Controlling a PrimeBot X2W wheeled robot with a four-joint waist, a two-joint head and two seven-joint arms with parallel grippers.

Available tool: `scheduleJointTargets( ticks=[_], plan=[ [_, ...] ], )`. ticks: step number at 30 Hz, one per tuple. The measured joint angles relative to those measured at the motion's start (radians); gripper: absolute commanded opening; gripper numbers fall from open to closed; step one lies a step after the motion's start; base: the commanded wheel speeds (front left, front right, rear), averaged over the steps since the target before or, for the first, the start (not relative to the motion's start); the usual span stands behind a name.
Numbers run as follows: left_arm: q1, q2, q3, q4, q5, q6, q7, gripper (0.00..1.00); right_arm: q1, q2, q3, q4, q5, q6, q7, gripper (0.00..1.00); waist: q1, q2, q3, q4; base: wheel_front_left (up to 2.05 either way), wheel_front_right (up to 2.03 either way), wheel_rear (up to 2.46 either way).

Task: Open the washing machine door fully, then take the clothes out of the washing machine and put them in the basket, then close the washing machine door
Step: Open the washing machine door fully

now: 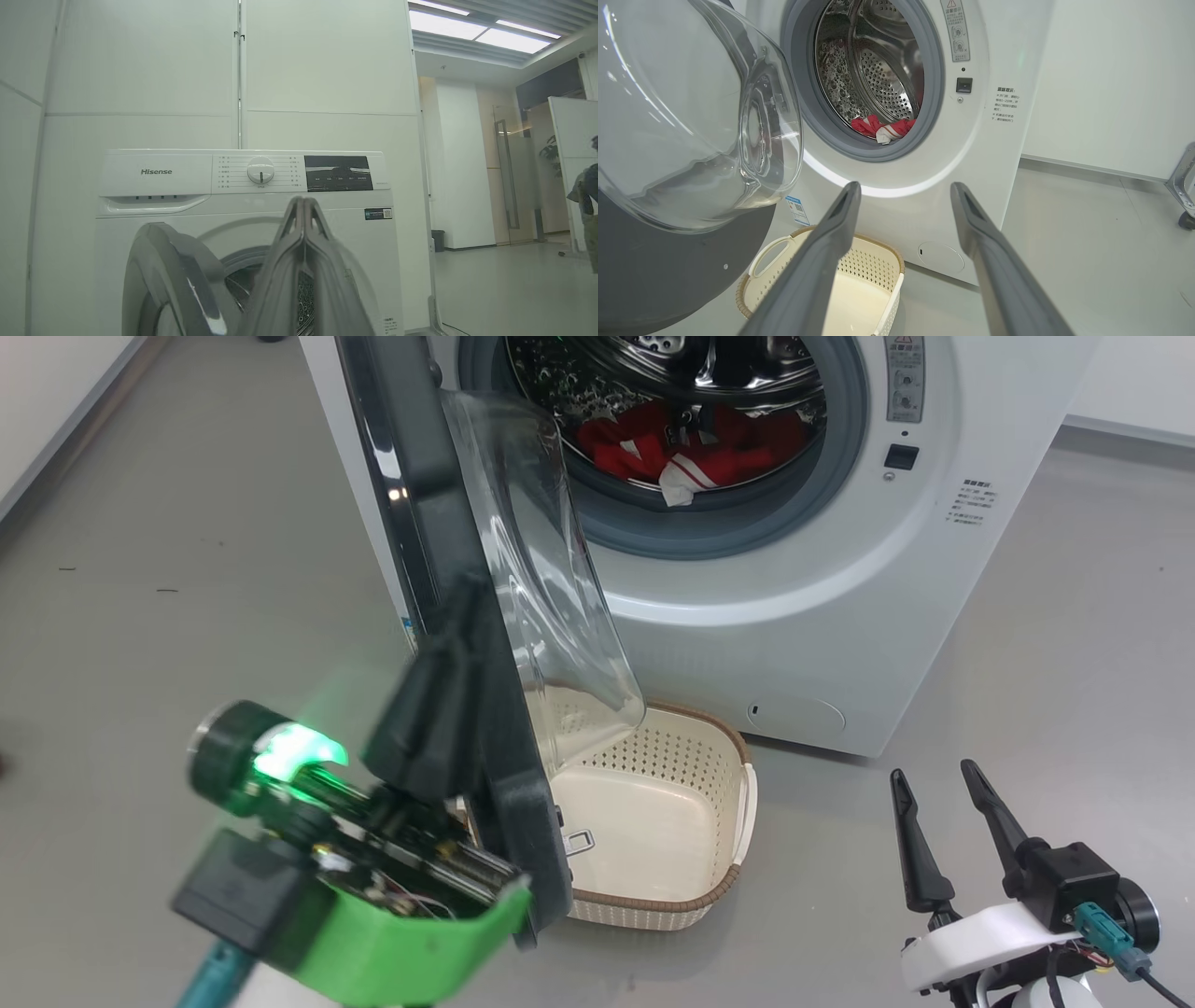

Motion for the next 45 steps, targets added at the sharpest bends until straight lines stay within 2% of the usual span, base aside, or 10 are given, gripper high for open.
scheduleJointTargets(
  ticks=[9, 22, 29, 45],
  plan=[
    [0.060, 0.015, -0.169, 0.015, -0.011, -0.026, 0.012, 0.00, -0.001, 0.004, 0.000, 0.008, -0.008, 0.001, 0.000, 1.00, 0.0000, 0.0000, 0.003, -0.008, 0.00, 0.00, 0.00],
    [0.131, 0.109, -0.340, 0.093, -0.081, -0.026, 0.174, 0.00, -0.001, 0.007, -0.005, 0.017, -0.014, 0.013, 0.000, 1.00, 0.0000, 0.0000, 0.011, -0.011, 0.00, 0.00, 0.00],
    [0.152, 0.138, -0.348, 0.135, -0.104, -0.026, 0.219, 0.00, -0.001, 0.009, -0.005, 0.021, -0.016, 0.018, 0.000, 1.00, 0.0000, 0.0000, 0.013, -0.012, 0.00, 0.00, 0.00],
    [0.153, 0.148, -0.281, 0.214, -0.104, -0.014, 0.236, 0.00, -0.002, 0.011, -0.019, 0.023, -0.018, 0.026, 0.000, 1.00, 0.0000, 0.0000, 0.025, -0.007, 0.00, 0.00, 0.00]
  ],
)
